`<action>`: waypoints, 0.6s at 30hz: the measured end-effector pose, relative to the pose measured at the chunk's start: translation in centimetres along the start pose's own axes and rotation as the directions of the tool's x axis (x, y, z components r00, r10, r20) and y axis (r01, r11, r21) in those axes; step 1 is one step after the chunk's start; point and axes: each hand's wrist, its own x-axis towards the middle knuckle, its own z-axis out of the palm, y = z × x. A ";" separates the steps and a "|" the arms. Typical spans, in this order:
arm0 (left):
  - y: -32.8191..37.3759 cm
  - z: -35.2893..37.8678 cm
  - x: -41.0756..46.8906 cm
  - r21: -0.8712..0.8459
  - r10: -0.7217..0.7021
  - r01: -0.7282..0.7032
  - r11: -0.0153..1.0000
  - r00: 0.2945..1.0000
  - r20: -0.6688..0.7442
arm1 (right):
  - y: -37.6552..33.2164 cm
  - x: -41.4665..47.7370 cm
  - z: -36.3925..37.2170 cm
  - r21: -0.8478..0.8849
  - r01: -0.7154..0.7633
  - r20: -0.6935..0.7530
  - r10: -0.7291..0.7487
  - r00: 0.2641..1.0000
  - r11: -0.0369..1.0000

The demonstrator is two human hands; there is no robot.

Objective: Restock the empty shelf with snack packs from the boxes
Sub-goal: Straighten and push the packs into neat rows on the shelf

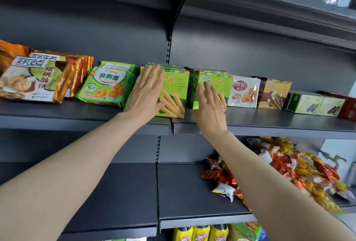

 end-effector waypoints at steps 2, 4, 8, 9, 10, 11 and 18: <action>-1.4 0.0 -0.6 0.044 -0.022 0.020 0.999 0.999 0.043 | -1.4 0.2 0.8 0.008 0.049 -0.051 -0.048 0.998 0.999; -2.3 0.1 -0.8 0.084 -0.027 0.021 0.996 0.997 0.069 | -2.6 0.6 1.6 0.005 0.107 -0.088 -0.106 0.990 0.994; -2.9 0.6 0.1 0.118 -0.012 0.004 0.993 0.998 0.069 | -3.5 2.0 2.7 -0.079 0.190 -0.156 -0.200 0.967 0.979; -2.9 0.7 0.5 0.131 -0.007 -0.001 0.991 0.998 0.063 | -3.5 2.4 2.8 -0.094 0.200 -0.158 -0.213 0.964 0.975; -3.0 0.9 0.8 0.148 -0.004 -0.005 0.989 0.998 0.060 | -3.4 2.8 3.0 -0.109 0.209 -0.150 -0.224 0.963 0.972; -3.0 1.1 1.1 0.163 -0.005 -0.005 0.987 0.998 0.061 | -3.2 3.2 3.2 -0.129 0.221 -0.134 -0.238 0.962 0.967; -3.8 3.4 4.0 0.182 -0.029 0.011 0.983 0.995 0.098 | -2.2 6.0 6.2 -0.215 0.249 -0.073 -0.270 0.960 0.944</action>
